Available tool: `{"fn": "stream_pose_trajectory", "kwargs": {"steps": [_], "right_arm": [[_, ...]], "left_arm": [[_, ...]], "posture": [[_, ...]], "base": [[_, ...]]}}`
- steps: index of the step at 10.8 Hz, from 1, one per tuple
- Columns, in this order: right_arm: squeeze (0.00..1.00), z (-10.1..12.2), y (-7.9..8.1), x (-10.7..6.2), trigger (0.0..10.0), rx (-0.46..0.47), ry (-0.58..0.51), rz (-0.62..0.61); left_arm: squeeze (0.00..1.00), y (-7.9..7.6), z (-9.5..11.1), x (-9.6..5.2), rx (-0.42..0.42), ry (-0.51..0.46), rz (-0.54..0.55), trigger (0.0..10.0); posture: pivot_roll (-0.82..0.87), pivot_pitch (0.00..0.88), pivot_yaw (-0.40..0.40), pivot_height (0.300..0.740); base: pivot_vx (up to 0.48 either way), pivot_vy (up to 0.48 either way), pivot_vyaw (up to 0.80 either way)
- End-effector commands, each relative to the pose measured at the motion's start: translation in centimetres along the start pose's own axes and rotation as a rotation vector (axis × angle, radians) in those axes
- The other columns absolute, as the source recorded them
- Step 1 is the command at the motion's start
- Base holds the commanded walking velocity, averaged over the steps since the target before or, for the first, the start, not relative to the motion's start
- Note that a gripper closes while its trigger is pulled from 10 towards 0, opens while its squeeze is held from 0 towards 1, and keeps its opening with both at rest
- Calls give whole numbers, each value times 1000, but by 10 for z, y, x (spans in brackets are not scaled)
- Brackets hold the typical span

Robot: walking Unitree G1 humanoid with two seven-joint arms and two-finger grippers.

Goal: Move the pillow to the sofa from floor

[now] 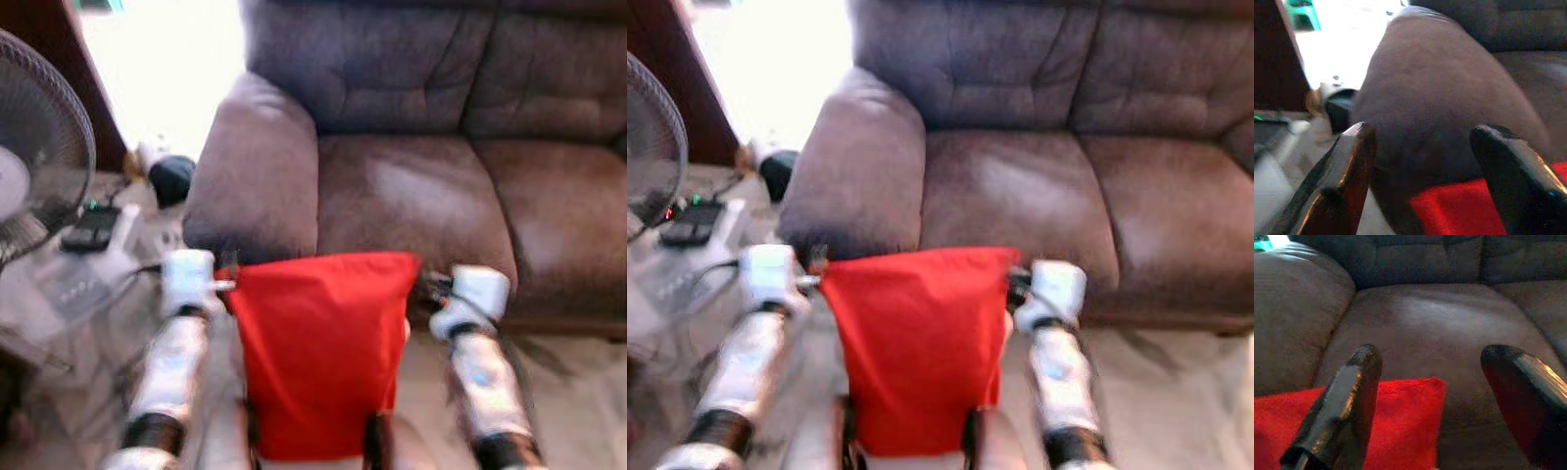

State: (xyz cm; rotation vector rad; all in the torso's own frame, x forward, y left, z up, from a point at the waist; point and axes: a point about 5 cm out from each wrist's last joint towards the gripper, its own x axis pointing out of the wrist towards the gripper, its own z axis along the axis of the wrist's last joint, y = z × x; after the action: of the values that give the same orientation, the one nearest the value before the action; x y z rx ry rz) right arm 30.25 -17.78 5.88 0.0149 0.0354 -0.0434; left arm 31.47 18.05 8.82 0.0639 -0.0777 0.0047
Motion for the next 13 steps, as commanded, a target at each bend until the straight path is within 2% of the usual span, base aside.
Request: {"fn": "stream_pose_trajectory", "kwargs": {"steps": [1,3,6,7,9,11,13], "right_arm": [[0,-5,-11,-4,10000,-13,24,-32],[0,-5,-11,-3,10000,-13,25,-34],[0,-8,-9,0,10000,24,59,-30],[1000,-9,-6,3,10000,53,85,-20],[1000,-7,-5,14,10000,173,136,-44],[1000,-5,0,22,10000,162,172,-3],[1000,4,5,32,10000,171,158,30]], "left_arm": [[0,-9,-1,0,-20,8,-24,10000],[0,-9,-1,0,-20,9,-30,10000],[0,-12,-3,-1,-9,24,-52,10000],[0,-12,-3,-1,-9,27,-53,10000],[0,-13,-2,1,-10,33,-60,10000],[0,-14,-2,4,-24,42,-62,10000],[0,-15,6,15,-55,37,-64,10000]], "posture": [[42,111,-23,613],[41,113,-22,613],[42,118,-21,613],[45,120,-21,613],[45,131,-21,613],[48,141,-23,613],[52,152,-25,613]], "base": [[0,0,0],[279,0,0],[0,0,0],[0,0,0],[0,0,0],[0,0,0],[0,0,0]]}}
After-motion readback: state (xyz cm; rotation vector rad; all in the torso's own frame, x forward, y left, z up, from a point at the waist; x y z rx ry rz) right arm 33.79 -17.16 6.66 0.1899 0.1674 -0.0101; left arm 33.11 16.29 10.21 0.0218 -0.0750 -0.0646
